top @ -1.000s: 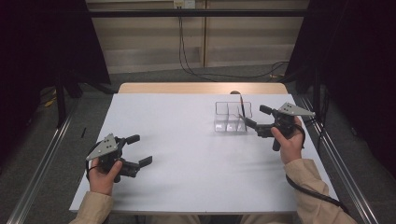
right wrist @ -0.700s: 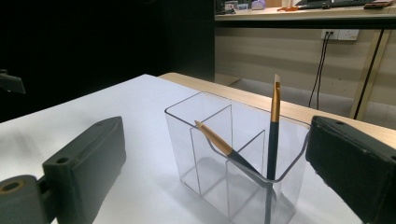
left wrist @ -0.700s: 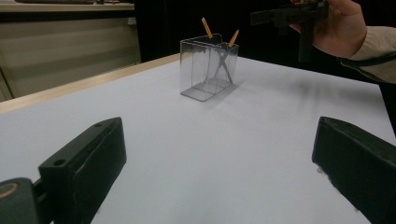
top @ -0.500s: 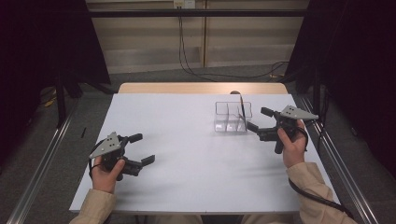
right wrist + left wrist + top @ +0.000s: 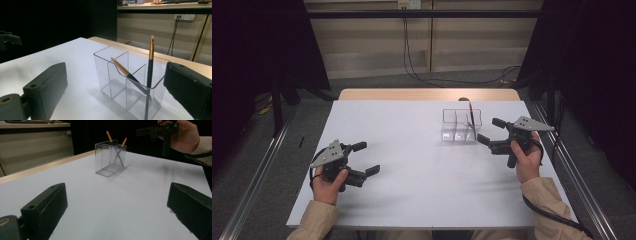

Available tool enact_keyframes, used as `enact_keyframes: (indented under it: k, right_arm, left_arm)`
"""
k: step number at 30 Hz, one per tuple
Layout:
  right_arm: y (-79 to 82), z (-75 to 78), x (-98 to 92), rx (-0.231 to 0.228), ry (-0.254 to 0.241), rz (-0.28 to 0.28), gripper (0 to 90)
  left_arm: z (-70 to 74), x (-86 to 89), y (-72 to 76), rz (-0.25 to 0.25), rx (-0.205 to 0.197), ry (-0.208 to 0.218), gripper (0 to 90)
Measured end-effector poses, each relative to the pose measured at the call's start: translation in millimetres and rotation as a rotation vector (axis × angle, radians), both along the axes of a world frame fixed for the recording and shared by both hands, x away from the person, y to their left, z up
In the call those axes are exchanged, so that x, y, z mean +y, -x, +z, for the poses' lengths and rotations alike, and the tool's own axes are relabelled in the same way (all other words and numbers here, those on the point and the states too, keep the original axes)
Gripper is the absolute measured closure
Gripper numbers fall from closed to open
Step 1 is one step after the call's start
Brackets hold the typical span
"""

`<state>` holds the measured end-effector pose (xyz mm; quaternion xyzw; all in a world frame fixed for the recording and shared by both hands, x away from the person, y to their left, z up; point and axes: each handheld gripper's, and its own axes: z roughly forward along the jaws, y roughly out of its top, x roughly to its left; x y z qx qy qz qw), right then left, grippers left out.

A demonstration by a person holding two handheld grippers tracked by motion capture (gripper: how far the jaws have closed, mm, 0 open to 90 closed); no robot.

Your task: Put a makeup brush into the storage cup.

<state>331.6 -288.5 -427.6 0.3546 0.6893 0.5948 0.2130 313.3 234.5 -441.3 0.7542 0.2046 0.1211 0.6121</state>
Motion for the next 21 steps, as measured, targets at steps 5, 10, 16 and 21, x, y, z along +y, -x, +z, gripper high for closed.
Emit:
enact_keyframes:
  k: [5, 10, 16, 21]
  right_arm:
    - [4.1, -2.0, -2.3, 0.001, -0.007, 0.001, 4.9]
    - [8.8, -4.7, -4.3, 0.003, -0.007, 0.004, 4.8]
    - [15.9, -6.1, -6.6, 0.003, -0.001, 0.014, 4.8]
    - [20.4, -9.5, -8.8, 0.009, 0.005, 0.014, 4.8]
  left_arm:
    - [-0.7, -4.0, -1.6, -0.004, 0.0, -0.002, 2.9]
    - [0.1, -4.9, 0.1, -0.007, -0.004, -0.011, 2.9]
    - [0.3, -8.1, 0.6, -0.011, -0.004, -0.017, 2.9]
    - [0.5, -8.0, 1.0, -0.013, -0.003, -0.013, 2.9]
